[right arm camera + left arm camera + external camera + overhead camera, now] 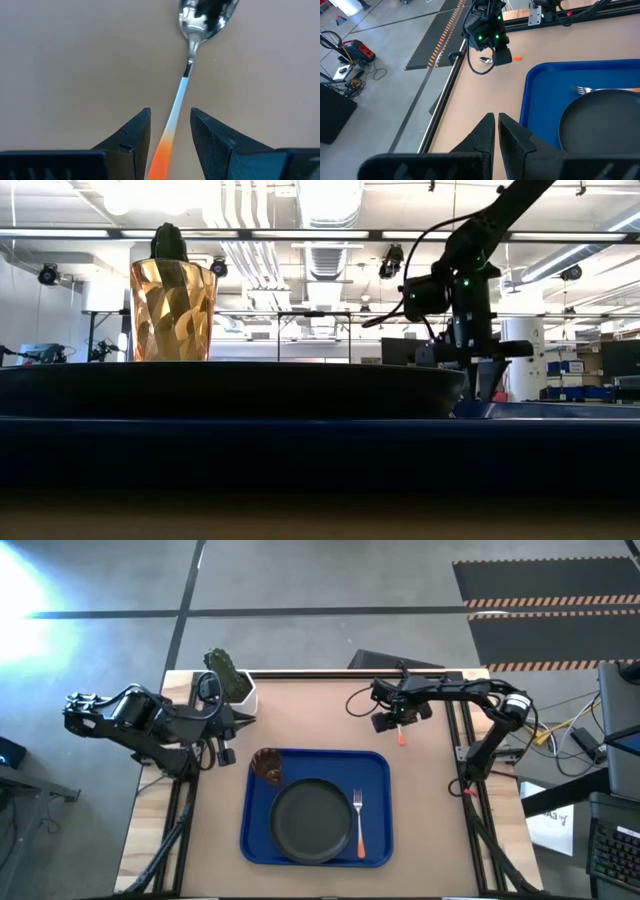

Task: Pick and place plate/cup/fork/spoon on tray
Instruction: Put the orange spoon on the blue serving tray to the right side of the orange fork

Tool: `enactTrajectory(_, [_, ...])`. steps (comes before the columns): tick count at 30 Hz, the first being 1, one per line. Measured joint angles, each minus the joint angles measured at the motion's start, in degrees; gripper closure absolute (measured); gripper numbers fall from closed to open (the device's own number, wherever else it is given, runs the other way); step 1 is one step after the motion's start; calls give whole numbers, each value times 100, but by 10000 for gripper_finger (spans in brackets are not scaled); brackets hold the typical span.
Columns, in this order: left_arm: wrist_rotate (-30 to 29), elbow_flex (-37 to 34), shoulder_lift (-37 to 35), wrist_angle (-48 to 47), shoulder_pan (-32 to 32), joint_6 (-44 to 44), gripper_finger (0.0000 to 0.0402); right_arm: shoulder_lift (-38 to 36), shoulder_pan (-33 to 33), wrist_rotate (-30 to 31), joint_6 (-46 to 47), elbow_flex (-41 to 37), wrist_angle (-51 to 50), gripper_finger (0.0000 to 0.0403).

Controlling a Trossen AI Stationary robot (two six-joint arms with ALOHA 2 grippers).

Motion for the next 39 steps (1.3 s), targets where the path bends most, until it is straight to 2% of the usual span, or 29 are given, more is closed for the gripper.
enactTrajectory(9, [0,0,0,-7,0,10,395,303,-2,80,285,5,58,270])
enactTrajectory(16, [0,0,0,-8,0,9,395,663,-3,-59,121,20,169,281])
enactTrajectory(20, [0,0,0,-9,0,7,395,707,-7,-132,40,17,221,309])
enactTrajectory(25, [0,0,0,-9,1,4,395,670,-13,-270,-221,15,297,383])
enactTrajectory(29, [0,0,0,-11,0,2,395,669,-17,-276,-250,13,289,392])
enactTrajectory(34, [0,0,0,-46,0,2,395,455,-17,-274,-203,22,273,393])
enactTrajectory(39, [0,0,0,-50,0,2,395,-190,9,-334,-15,155,159,394])
